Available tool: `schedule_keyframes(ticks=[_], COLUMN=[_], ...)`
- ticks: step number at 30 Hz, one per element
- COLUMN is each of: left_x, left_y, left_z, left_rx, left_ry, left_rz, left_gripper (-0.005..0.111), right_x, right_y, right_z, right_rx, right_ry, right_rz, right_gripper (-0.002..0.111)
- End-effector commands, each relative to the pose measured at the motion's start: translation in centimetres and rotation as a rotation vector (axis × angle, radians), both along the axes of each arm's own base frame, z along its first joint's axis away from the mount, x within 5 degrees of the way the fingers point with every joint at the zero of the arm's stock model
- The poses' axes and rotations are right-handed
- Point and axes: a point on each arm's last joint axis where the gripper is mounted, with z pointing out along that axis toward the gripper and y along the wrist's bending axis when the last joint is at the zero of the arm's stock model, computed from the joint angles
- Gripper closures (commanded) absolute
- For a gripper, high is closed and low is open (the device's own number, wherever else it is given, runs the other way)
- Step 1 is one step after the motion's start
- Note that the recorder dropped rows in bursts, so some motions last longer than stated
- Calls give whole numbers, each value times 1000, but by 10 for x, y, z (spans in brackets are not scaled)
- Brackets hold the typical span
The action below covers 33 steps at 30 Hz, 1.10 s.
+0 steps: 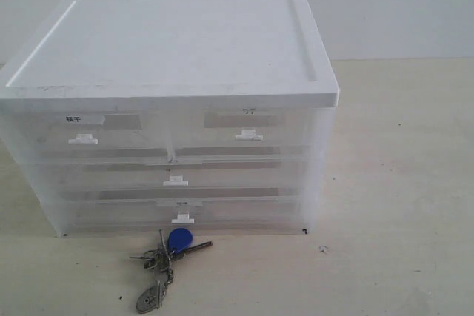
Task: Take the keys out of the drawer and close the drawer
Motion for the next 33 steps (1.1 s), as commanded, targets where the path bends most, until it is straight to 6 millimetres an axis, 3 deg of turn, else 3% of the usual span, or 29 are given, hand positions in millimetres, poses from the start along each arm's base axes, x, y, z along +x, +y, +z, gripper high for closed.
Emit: schedule_keyframes(ticks=[1, 7, 33], left_x=[0, 0, 0], left_y=[0, 0, 0], left_z=[2, 2, 2], left_rx=[3, 3, 3], left_ry=[-12, -12, -12], left_rz=[-1, -1, -1], left_gripper=[102, 102, 102], right_x=[-1, -3, -3], right_y=[-5, -5, -5], right_z=[-13, -26, -26], right_rx=[-26, -98, -56], right_ry=[124, 272, 276], right_rz=[-84, -80, -84], right_gripper=[108, 108, 108])
